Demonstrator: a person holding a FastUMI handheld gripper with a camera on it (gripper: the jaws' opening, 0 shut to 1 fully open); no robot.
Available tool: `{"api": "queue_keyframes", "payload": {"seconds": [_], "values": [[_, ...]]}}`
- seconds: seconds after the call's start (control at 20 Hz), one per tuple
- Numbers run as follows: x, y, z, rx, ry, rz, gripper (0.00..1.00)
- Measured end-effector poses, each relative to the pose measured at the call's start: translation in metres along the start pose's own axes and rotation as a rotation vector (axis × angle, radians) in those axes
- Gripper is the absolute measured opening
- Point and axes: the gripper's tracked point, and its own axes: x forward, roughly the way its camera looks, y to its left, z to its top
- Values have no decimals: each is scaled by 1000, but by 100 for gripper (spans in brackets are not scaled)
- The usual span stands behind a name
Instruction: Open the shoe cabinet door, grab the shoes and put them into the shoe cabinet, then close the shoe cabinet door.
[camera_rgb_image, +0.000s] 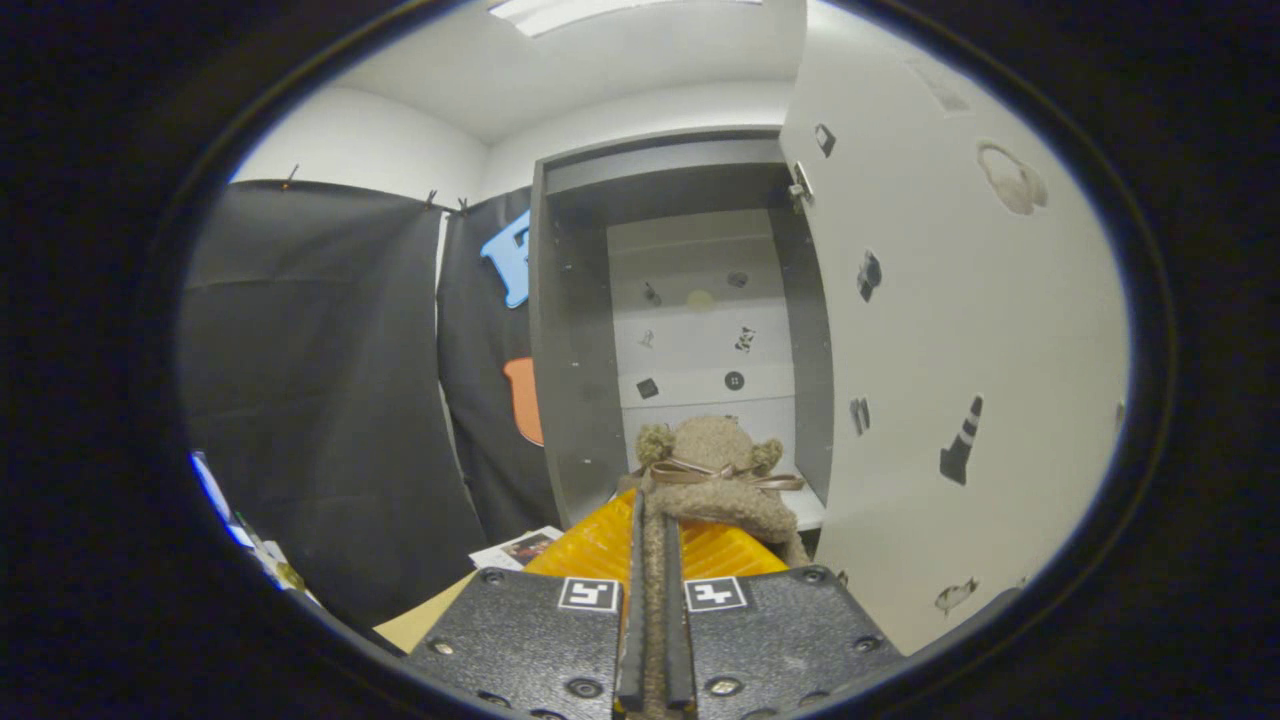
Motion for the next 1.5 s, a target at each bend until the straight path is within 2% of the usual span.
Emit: {"api": "queue_keyframes", "payload": {"seconds": [0.3, 0.5, 0.8, 1.05, 1.5], "values": [[73, -14, 27, -16, 7, -36, 11], [133, -29, 24, -52, 31, -38, 11], [228, -66, -14, -92, 112, -111, 11], [282, -93, -42, -114, 165, -183, 11], [354, -101, -101, -91, 234, -159, 14]]}}
